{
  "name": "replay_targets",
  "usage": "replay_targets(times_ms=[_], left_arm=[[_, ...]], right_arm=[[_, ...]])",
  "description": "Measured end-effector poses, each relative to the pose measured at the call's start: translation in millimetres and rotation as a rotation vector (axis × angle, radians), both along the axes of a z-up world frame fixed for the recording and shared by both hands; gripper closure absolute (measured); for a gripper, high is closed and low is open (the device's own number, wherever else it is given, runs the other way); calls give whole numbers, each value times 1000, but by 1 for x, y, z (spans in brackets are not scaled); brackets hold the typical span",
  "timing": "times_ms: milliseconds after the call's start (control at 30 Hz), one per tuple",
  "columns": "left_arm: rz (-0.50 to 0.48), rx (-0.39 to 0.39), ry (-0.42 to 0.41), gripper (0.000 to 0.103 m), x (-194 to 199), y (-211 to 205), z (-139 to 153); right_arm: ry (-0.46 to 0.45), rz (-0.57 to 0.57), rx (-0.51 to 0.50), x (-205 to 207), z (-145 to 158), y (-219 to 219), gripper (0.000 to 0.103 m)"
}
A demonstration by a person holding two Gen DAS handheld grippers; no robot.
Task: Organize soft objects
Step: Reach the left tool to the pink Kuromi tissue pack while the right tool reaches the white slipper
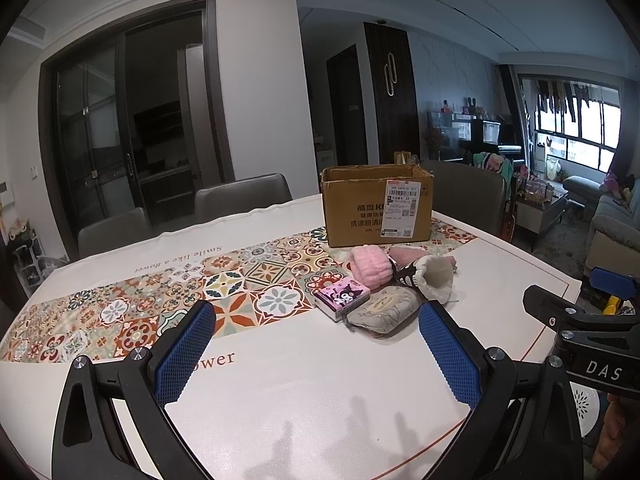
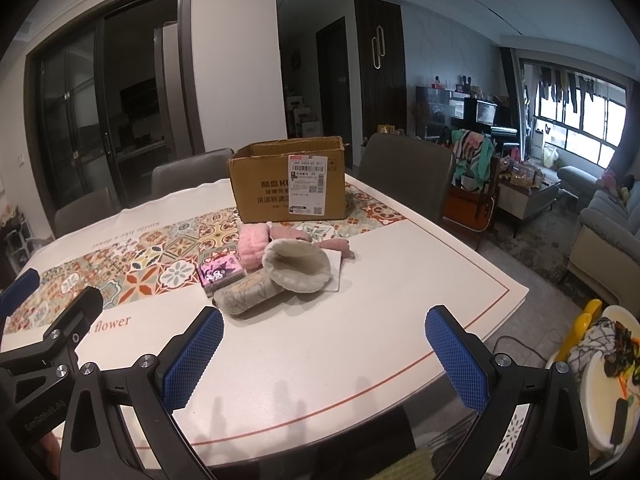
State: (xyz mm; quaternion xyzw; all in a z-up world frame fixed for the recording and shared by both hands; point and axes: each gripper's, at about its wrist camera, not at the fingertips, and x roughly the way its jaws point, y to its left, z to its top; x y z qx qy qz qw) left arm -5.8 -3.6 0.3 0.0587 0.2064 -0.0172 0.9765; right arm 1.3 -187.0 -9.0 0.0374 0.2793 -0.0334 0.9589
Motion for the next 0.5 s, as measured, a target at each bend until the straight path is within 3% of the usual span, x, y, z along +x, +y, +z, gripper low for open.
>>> replay_targets(times_ms=[500], left_arm=[[-9, -2, 61, 0, 53, 16, -9]], right_arm=[[27, 28, -29, 49, -5, 14, 0]])
